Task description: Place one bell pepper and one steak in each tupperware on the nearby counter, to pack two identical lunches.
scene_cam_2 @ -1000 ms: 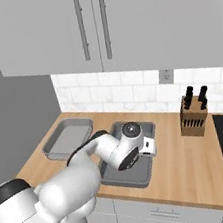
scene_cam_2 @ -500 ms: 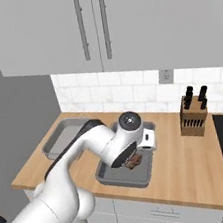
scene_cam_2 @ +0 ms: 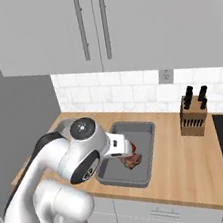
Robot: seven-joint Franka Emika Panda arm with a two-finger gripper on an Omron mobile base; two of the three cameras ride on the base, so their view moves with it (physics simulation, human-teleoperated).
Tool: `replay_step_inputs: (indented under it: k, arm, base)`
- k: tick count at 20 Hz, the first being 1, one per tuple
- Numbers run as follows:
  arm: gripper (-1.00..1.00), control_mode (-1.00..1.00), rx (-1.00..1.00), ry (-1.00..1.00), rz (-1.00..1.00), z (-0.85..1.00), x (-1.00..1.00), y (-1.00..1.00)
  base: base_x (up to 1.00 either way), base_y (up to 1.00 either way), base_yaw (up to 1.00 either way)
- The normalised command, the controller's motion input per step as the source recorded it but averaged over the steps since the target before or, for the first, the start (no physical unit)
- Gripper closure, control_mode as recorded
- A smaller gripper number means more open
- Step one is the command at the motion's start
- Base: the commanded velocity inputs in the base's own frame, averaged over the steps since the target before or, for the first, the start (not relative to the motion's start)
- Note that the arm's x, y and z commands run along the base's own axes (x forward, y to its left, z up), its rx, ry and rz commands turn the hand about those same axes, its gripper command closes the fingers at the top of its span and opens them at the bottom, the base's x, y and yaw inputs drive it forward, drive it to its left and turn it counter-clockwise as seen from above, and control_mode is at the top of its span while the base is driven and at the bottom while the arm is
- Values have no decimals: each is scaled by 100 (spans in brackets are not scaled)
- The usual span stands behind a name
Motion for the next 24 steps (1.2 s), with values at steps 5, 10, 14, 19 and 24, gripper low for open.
replay_step_inputs:
  k: [5, 10, 14, 19, 24]
  arm:
    - [-100, -100, -11, -8, 2, 0, -50, 56]
    - [-100, 100, -1, -6, 3, 0, -42, 15]
    - [-100, 100, 0, 0, 0, 0, 0, 0]
    - [-100, 100, 0, 0, 0, 0, 0, 0]
    - [-100, 100, 0, 0, 0, 0, 0, 0]
  base:
    - [0, 0, 0]
    - [-13, 3, 1]
    - [-97, 36, 6]
    - [-76, 97, 6]
    - [-87, 100, 10]
